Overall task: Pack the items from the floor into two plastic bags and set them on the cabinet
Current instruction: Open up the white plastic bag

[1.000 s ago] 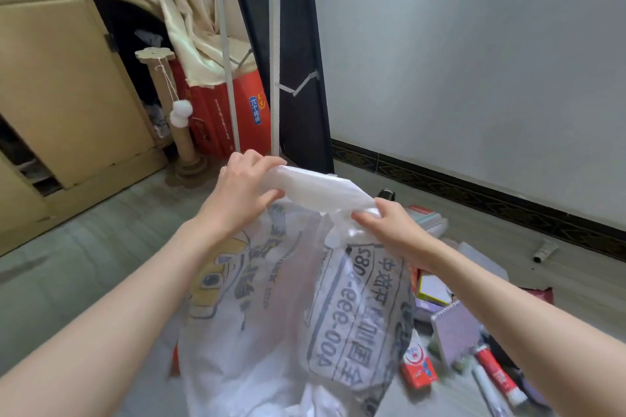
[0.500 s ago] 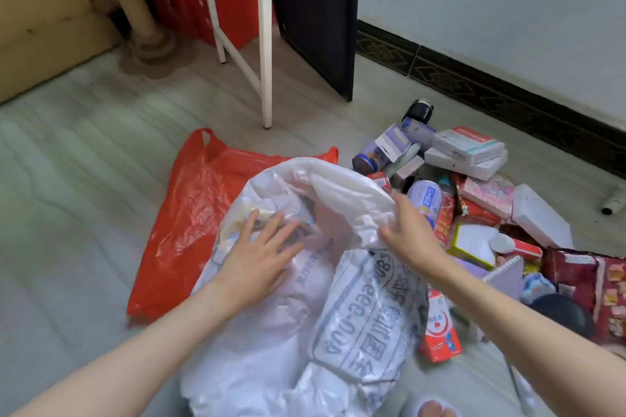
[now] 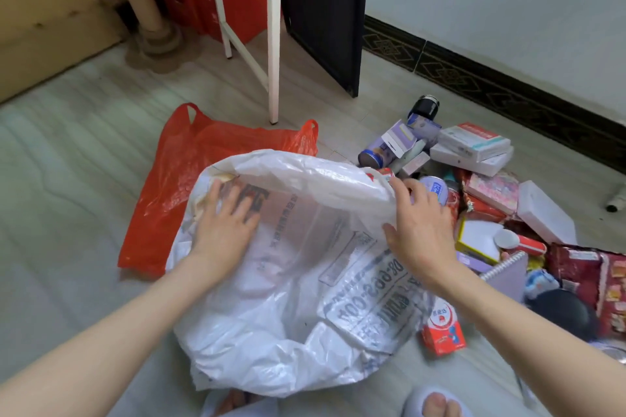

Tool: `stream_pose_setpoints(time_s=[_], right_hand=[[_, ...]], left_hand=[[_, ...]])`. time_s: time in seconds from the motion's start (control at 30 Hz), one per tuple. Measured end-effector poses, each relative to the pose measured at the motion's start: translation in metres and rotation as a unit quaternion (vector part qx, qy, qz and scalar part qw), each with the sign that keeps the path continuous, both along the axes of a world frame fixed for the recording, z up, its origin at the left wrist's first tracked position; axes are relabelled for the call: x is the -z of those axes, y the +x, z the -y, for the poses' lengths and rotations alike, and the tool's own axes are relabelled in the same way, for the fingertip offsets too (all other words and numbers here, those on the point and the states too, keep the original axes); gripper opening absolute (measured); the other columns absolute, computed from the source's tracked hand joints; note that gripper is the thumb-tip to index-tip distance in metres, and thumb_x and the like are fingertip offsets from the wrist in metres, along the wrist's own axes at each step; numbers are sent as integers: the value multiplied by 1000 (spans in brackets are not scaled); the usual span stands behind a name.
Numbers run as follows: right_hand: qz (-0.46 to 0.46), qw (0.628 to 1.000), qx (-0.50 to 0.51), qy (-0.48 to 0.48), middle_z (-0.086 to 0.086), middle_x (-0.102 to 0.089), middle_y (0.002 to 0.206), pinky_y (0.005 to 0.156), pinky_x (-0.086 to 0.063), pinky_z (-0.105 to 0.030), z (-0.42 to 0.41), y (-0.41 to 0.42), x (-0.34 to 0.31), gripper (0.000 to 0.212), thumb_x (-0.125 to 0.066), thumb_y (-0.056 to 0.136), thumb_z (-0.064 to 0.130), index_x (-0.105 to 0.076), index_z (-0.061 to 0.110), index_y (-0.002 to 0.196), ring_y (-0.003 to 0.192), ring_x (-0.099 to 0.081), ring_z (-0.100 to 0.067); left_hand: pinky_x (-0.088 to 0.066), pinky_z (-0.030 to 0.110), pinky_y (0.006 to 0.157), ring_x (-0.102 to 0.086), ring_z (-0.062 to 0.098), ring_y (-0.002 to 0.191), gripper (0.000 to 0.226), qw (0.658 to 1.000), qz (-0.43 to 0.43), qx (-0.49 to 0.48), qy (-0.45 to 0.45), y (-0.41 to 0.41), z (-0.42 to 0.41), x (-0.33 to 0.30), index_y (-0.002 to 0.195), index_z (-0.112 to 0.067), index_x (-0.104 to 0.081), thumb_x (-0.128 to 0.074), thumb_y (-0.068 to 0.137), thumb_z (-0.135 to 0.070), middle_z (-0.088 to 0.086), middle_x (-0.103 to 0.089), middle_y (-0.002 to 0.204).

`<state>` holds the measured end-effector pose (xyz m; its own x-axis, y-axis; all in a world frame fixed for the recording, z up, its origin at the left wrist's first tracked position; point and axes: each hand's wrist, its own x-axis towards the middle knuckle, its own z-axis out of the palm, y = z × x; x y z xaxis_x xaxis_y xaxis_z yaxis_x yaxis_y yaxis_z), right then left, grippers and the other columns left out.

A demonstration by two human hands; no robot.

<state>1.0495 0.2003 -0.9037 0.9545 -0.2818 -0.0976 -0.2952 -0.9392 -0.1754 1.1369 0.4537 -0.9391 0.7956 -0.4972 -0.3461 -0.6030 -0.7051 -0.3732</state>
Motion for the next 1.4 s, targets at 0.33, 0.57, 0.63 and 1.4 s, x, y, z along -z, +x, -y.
stream_pose_setpoints(time_s=[0.33,0.57,0.63,1.4], right_hand=[[-176,948,-266,-16,-8,-23,149,109,-23,-41,-54,-6,75,71,-54,83,49,-23,22,141,132,-30,-25],[-352,901,-253,-11,-1,14,157,116,-14,-45,-40,-5,129,96,-59,75,60,0,35,146,144,10,-25],[-364,893,-263,-9,-3,17,156,118,-13,-45,-43,-1,134,95,-58,76,59,3,35,146,144,11,-26],[-148,934,-310,103,-2,-27,151,110,-24,-29,-13,-52,48,63,-48,90,29,-20,18,146,135,-31,-19]], left_hand=[[7,68,106,19,27,142,69,974,-220,33,-45,-33,23,78,146,-34,-3,-34,90,-58,1,14,156],[10,75,99,20,28,141,94,970,-224,39,85,-19,-16,105,143,-44,8,-50,74,-69,4,22,154],[10,75,99,22,29,141,98,968,-232,36,82,-18,-17,104,143,-42,10,-52,72,-69,6,24,154],[2,38,116,6,19,145,60,957,-209,97,-177,-58,5,46,146,-34,-4,-36,96,-35,0,7,157]])
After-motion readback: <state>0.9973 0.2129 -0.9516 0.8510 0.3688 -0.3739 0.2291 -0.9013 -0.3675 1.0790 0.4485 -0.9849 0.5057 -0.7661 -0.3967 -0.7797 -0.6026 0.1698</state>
